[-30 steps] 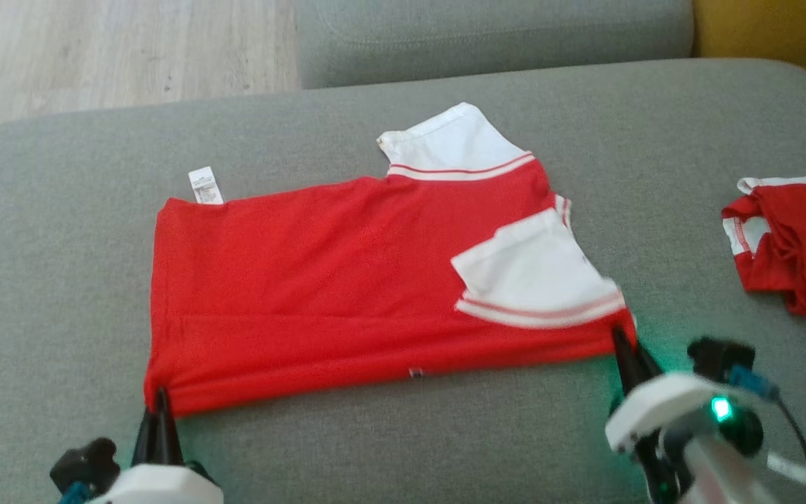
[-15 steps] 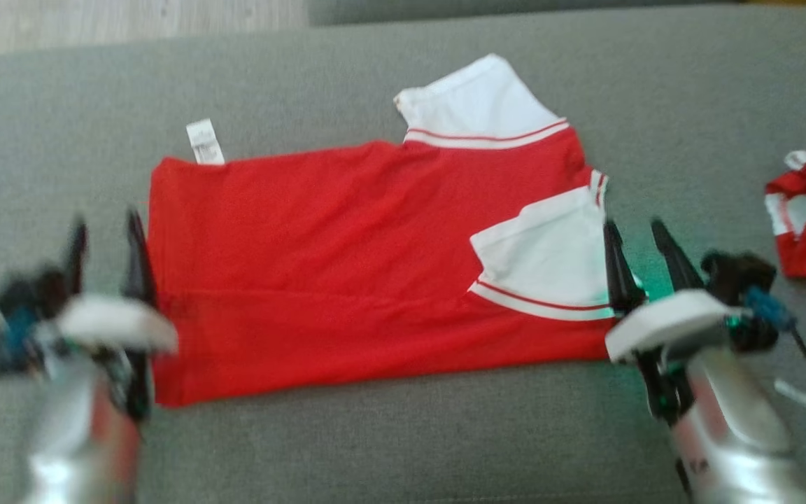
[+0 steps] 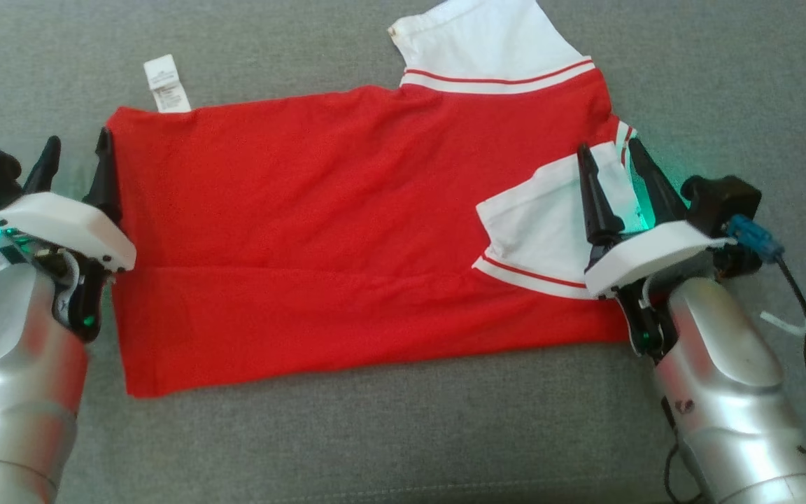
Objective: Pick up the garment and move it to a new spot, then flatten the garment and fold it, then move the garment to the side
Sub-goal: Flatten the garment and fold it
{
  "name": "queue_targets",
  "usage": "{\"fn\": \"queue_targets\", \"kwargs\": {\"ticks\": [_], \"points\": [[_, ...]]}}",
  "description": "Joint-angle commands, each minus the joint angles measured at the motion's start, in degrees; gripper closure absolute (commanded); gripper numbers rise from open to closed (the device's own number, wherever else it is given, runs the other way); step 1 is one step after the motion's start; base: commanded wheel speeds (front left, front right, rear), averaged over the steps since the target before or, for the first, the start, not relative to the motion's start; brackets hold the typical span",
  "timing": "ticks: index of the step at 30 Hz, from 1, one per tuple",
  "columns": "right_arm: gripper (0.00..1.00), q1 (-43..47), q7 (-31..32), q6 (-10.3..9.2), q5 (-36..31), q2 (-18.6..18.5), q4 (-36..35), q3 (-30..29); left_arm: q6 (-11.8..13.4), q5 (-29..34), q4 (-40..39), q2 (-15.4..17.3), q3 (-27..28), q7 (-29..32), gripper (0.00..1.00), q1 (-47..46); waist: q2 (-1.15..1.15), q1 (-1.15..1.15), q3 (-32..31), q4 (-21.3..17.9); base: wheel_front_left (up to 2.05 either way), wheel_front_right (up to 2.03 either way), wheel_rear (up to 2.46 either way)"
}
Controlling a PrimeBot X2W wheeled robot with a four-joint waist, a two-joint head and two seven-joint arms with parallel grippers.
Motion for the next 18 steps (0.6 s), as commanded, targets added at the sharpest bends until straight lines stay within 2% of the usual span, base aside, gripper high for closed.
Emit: {"fn": "queue_targets", "kwargs": {"ticks": [1, 9, 18], "points": [[0.00, -1.64, -0.60, -0.31, 0.14, 0.94, -1.25, 1.26, 0.10, -2.49, -1.42, 3.59, -0.12, -0.25, 0.00, -2.20, 0.00, -0.02, 0.67, -0.35, 0.00, 0.00, 0.00], [0.00, -2.70, -1.14, -0.31, -0.39, 0.98, -0.41, 1.33, 0.09, -10.48, -2.13, 5.33, -7.41, -2.23, 0.00, -3.07, 0.00, -0.02, 1.84, -0.37, 0.00, 0.00, 0.00], [0.00, -5.55, -0.75, -0.31, -1.78, 0.99, 0.60, 1.89, 0.09, -13.95, -0.73, 6.86, -14.40, -3.60, 0.00, -5.27, 0.00, -0.02, 2.84, -0.46, 0.00, 0.00, 0.00]]}}
